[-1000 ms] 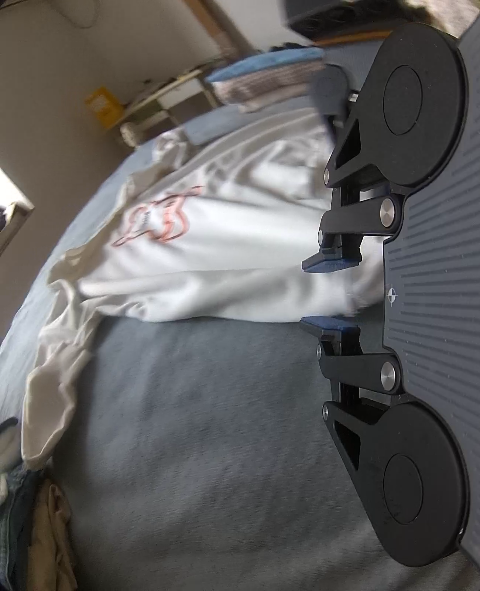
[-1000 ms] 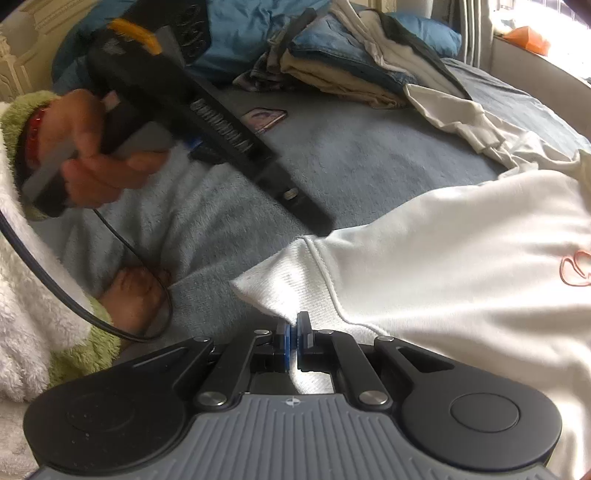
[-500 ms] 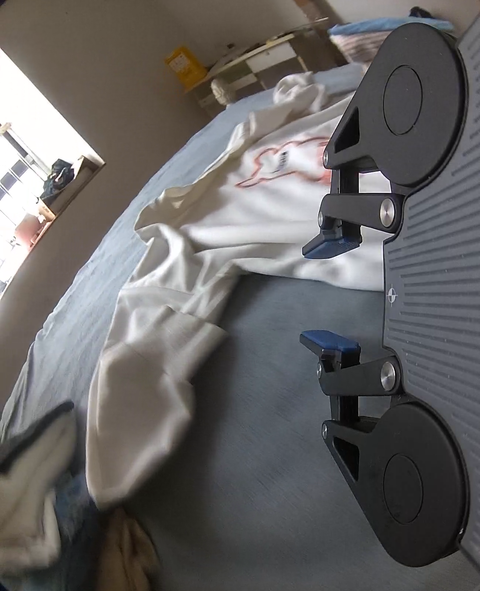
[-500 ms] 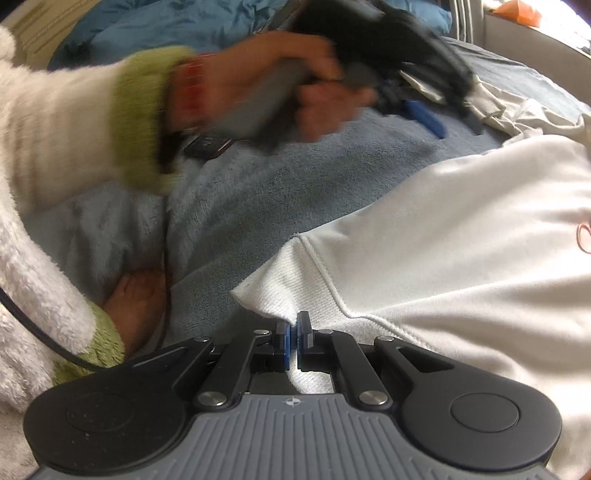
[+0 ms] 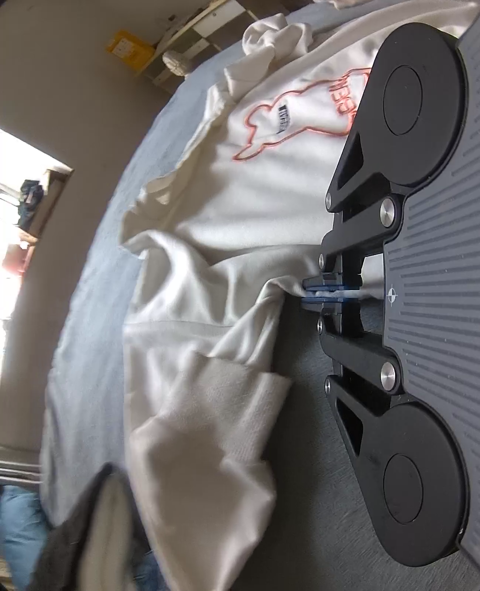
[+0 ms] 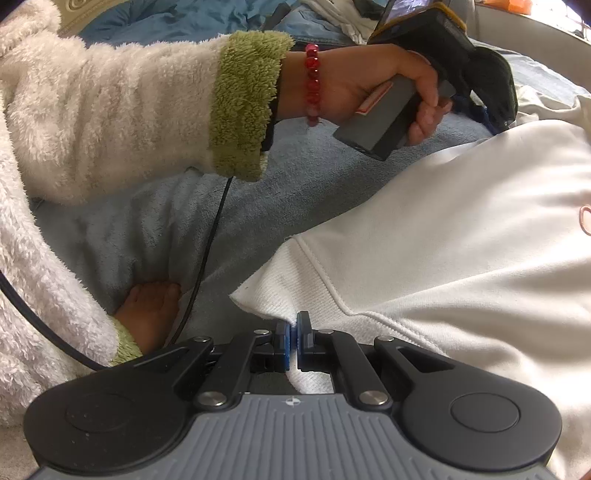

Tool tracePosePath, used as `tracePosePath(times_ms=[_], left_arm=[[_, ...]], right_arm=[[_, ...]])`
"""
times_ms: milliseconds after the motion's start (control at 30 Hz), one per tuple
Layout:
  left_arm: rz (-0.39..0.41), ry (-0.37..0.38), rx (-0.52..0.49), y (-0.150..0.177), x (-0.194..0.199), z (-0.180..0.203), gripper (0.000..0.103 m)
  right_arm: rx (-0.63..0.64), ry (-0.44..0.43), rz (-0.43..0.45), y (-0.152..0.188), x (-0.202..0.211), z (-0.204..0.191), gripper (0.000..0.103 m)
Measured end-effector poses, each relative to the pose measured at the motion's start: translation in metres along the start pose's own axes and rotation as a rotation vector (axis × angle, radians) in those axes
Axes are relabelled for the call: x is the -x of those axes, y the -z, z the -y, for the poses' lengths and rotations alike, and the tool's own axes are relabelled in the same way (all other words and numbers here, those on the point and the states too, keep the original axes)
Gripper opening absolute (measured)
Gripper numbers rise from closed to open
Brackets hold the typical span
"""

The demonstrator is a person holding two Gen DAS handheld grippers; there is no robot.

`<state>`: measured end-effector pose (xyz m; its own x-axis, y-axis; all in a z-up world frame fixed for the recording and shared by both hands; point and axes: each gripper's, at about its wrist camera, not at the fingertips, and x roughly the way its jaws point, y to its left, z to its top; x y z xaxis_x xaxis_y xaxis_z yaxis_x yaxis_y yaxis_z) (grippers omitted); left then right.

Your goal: Fold clothes

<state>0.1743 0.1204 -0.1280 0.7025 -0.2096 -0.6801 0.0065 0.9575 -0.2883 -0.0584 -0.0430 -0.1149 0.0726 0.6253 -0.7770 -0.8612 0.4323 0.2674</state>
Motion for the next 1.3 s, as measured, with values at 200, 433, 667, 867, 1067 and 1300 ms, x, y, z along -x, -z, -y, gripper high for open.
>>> tracePosePath(times_ms=[200,433,667,867,1067,1300], left_arm=[[0.147,-0.104,-0.066,-0.017,0.026,-0.012,0.001],[0.148,-0.195,-0.194,-0.012,0.008,-0.014,0.001],[0.139,-0.194,-0.24,-0.002,0.006,-0.013,0.01],[0.162,-0.165,-0.231,0.006,0.045,-0.014,0.03],[0.18,-0.088,-0.241,0.023,0.084,0.011,0.032],[0.069,0.122,-0.312,0.056,0.083,0.077,0.035]], right_arm=[[0.016,-0.005,0.024,-0.006,0.004,0.001,0.003],[0.024,-0.027,0.003,-0.022,-0.015,0.005,0.003],[-0.111,-0.051,-0.055,-0.024,-0.037,0.023,0.006],[-0.279,-0.106,-0.011,-0.015,-0.013,0.043,0.028],[-0.334,-0.082,0.121,-0.003,0.039,0.052,0.043],[-0.651,0.103,0.364,0.036,0.143,0.148,0.055]])
